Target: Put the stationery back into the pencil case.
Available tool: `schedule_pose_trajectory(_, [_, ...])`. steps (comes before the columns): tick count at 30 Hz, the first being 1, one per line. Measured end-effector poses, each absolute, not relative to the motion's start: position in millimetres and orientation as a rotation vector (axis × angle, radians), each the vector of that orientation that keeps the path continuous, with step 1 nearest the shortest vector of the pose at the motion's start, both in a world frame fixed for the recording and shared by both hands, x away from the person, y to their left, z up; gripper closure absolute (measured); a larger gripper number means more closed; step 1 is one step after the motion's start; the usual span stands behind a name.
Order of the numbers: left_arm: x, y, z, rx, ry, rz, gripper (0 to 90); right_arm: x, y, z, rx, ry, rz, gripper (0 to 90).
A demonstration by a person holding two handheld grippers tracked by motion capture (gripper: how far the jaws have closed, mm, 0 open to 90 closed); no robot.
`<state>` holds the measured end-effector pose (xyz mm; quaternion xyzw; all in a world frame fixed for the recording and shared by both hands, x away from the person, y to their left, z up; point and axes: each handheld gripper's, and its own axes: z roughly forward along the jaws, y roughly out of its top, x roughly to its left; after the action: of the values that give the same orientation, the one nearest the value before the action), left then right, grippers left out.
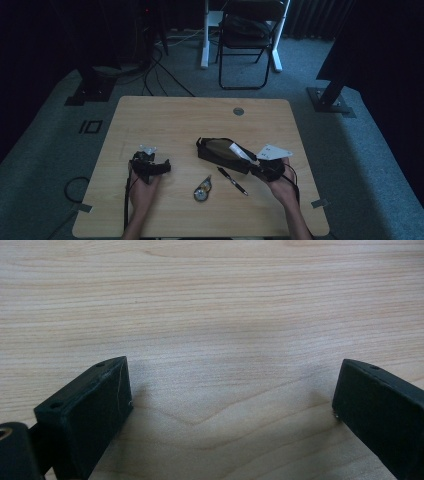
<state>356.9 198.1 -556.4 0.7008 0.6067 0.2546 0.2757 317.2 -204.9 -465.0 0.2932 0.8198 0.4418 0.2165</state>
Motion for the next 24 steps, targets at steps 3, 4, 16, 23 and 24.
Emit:
schedule_pose_trajectory(3, [356.9, 198.0, -556.4, 1.882, 1.630, 0.684, 2.7, 318.9, -204.2, -464.5, 0.812, 2.268, 1.226, 71.4])
schedule_pose_trajectory(4, [356.9, 198.0, -556.4, 1.882, 1.630, 0.684, 2.7, 319.6, -204.0, -464.3, 0.810, 2.268, 1.226, 71.3])
schedule_pose_trajectory(16, [356.9, 198.0, -556.4, 1.882, 1.630, 0.684, 2.7, 326.8, -200.3, -463.3, 0.800, 2.273, 1.229, 71.4])
schedule_pose_trajectory(23, [356.9, 198.0, -556.4, 1.882, 1.630, 0.684, 2.7, 334.2, -198.1, -463.4, 0.803, 2.274, 1.235, 71.4])
schedule_pose_trajectory(24, [356.9, 198.0, -556.4, 1.882, 1.630, 0.684, 2.7, 335.0, -197.1, -463.4, 0.802, 2.275, 1.236, 71.4])
